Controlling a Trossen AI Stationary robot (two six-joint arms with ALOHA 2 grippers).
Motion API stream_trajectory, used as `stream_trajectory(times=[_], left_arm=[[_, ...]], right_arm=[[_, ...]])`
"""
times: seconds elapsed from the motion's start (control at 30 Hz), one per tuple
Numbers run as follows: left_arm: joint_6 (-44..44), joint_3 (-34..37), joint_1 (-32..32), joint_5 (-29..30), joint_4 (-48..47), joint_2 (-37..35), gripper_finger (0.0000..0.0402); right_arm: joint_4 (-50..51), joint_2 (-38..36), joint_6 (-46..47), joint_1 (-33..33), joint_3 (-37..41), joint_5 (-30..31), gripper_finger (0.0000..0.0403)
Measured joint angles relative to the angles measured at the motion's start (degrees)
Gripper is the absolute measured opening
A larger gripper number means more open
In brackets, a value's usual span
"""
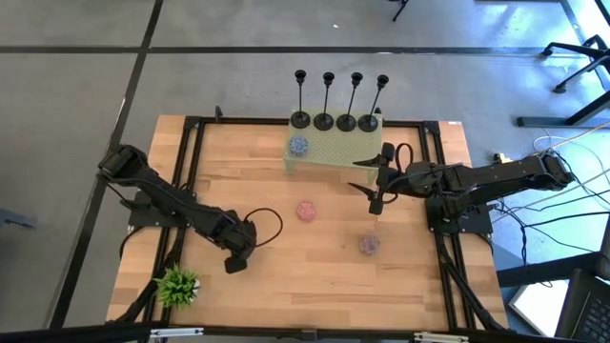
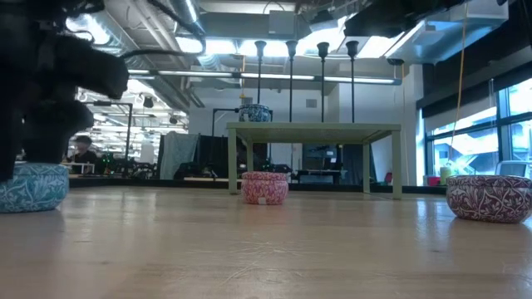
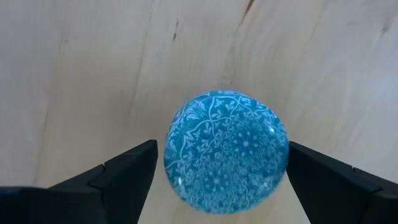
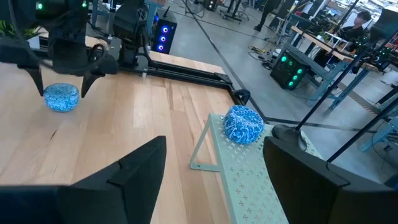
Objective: Pick & Place candle stick holders
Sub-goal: Put the light blue scented candle on the shelf
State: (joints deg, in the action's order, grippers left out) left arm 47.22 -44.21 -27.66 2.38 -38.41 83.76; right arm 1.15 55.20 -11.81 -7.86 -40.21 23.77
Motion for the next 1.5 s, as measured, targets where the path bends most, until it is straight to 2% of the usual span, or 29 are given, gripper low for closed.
stream_trajectory(times=[0.23,0.47,0.6,0.73,1.07,1.27,1.37,1.5], left_arm=[[-3.96,-0.02,0.00,-2.25,0.99,3.51,0.0336],[-4.93,-0.07,0.07,-1.99,0.99,3.52,0.0291],[-4.93,-0.56,0.97,-1.97,1.00,3.60,0.0291],[-7.67,-4.16,3.21,-0.46,1.17,3.61,0.0293],[-24.92,-21.94,13.98,8.13,0.85,3.60,0.0304],[-39.27,-30.03,22.08,14.67,2.26,3.59,0.0304],[-46.81,-31.76,26.08,15.00,6.19,4.22,0.0304],[-54.51,-34.34,30.80,11.51,9.18,7.09,0.0305]], right_arm=[[0.02,0.00,0.00,0.00,0.00,0.00,0.0273],[-0.02,0.00,0.00,0.00,0.00,0.00,0.0273],[-0.01,0.00,-0.01,0.00,0.00,0.00,0.0273],[-0.02,0.00,-0.02,0.01,0.00,0.00,0.0273],[-0.02,0.00,0.00,0.00,0.00,0.00,0.0273],[-0.02,0.00,0.92,0.00,0.00,0.00,0.0273],[-0.02,0.00,0.94,0.00,0.00,0.00,0.0273],[0.03,0.00,0.97,0.01,0.00,0.00,0.0273]])
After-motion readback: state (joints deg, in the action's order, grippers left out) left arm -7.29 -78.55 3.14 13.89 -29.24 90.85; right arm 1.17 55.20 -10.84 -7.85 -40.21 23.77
